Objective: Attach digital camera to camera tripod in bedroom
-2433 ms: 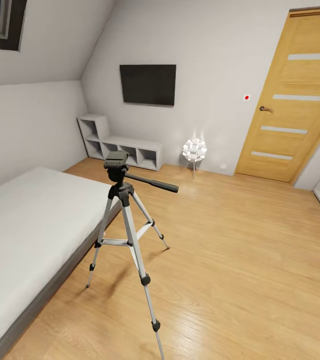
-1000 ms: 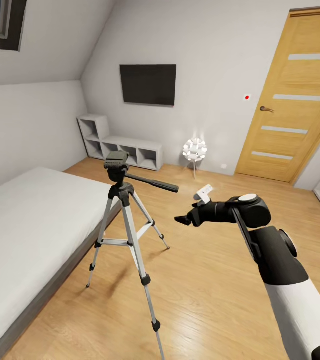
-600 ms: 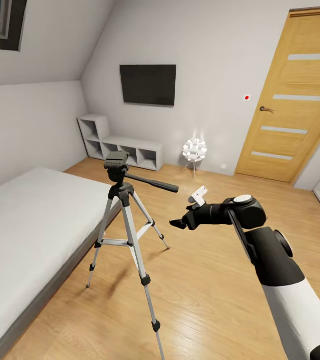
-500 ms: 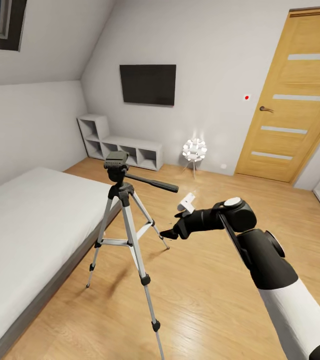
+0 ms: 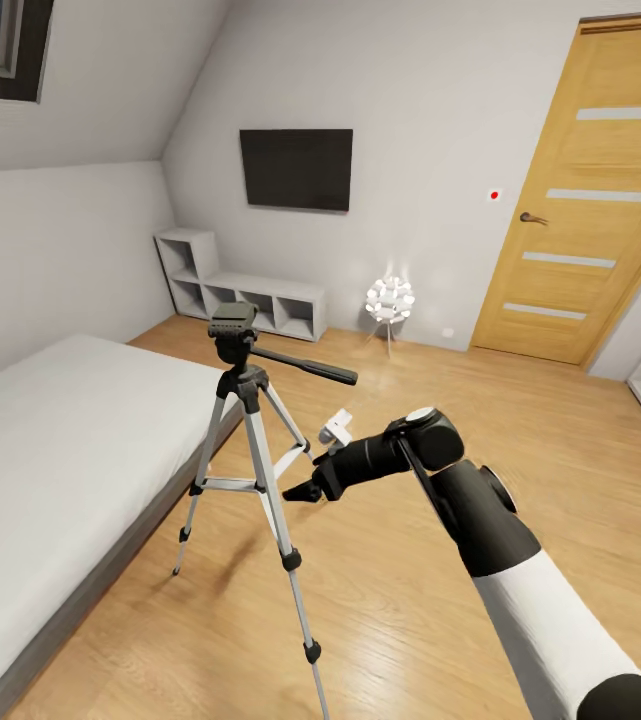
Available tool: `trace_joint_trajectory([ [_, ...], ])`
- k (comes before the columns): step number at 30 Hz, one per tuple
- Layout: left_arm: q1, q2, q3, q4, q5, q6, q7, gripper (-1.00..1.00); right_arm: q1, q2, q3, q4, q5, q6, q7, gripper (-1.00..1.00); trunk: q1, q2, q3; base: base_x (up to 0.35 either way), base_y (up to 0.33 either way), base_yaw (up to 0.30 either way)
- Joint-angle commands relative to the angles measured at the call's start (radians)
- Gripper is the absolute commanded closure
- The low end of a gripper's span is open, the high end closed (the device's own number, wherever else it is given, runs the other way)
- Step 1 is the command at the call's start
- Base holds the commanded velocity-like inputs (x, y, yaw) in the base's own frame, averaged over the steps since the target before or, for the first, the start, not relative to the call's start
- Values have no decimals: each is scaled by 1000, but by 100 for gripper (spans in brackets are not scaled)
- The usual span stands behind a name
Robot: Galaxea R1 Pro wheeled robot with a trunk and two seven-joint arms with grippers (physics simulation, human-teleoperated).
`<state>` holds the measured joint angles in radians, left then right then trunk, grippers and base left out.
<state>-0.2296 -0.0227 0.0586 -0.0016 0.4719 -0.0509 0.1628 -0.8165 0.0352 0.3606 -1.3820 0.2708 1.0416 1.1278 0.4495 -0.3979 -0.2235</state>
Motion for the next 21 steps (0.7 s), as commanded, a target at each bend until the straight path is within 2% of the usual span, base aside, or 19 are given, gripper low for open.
trace_joint_trajectory([
  [1,-1,0,6,0,-2,-3,0,100,-1,16,-7,24,11,6,7,-100,0,-2,-2,0,0,0],
  [2,-1,0,6,0,-2,-3,0,100,-1,42,-21,64,12,6,3,-100,0,-2,-2,0,0,0],
  [5,-1,0,6,0,-2,-3,0,100,-1,78,-54,113,13,6,-6,-100,0,-2,-2,0,0,0],
  [8,-1,0,6,0,-2,-3,0,100,-1,101,-74,134,14,6,-17,-100,0,-2,-2,0,0,0],
  [11,-1,0,6,0,-2,-3,0,100,-1,115,-83,141,14,6,-23,-100,0,-2,-2,0,0,0],
  [15,-1,0,6,0,-3,-3,0,100,-1,124,-131,159,14,6,-64,-100,0,-2,-2,0,0,0],
  [17,-1,0,6,0,-3,-3,0,100,-1,127,-143,172,13,1,-94,-100,0,-2,-2,0,0,0],
  [18,-1,0,6,0,-3,-3,0,100,-1,133,-147,190,13,-17,-116,-100,0,-2,-2,0,0,0],
  [19,-1,0,6,0,-2,-3,0,100,-1,139,-150,246,14,-89,-162,-100,0,-2,-2,0,0,0],
  [21,-1,0,6,0,-2,-3,0,100,-1,139,-152,289,13,-147,-190,-100,0,-2,-2,0,0,0],
])
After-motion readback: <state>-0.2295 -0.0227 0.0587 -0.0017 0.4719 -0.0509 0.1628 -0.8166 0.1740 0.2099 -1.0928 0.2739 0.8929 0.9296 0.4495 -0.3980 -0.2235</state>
